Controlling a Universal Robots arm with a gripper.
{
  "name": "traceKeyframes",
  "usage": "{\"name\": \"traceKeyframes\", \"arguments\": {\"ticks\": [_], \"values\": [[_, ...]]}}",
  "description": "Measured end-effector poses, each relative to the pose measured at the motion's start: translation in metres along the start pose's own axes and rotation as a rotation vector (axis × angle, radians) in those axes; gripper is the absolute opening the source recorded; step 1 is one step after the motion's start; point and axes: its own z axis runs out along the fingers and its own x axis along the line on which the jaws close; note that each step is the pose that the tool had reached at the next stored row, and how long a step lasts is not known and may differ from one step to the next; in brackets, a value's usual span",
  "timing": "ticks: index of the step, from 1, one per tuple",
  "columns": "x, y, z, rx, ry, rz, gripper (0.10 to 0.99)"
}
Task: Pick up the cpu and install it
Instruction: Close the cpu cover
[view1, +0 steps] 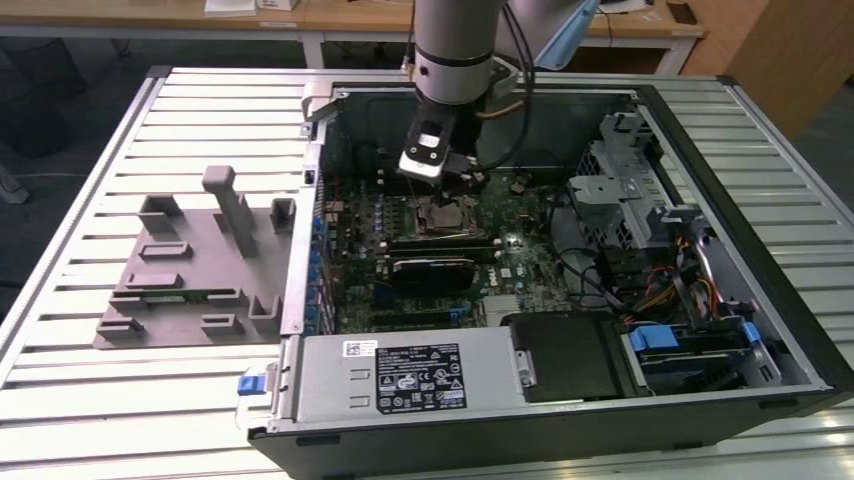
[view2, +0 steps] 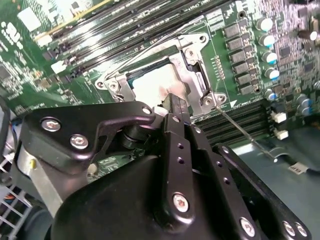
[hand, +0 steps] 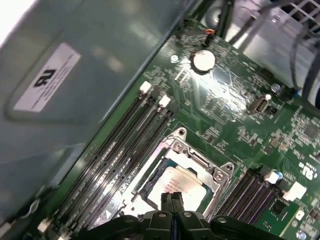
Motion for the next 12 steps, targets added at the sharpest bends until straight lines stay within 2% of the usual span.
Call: {"name": "traceKeyframes", "arguments": {"ticks": [12], "values": [[0.0000, 0.0000, 0.0000, 0.000, 0.0045, -0.190, 0.106]]}}
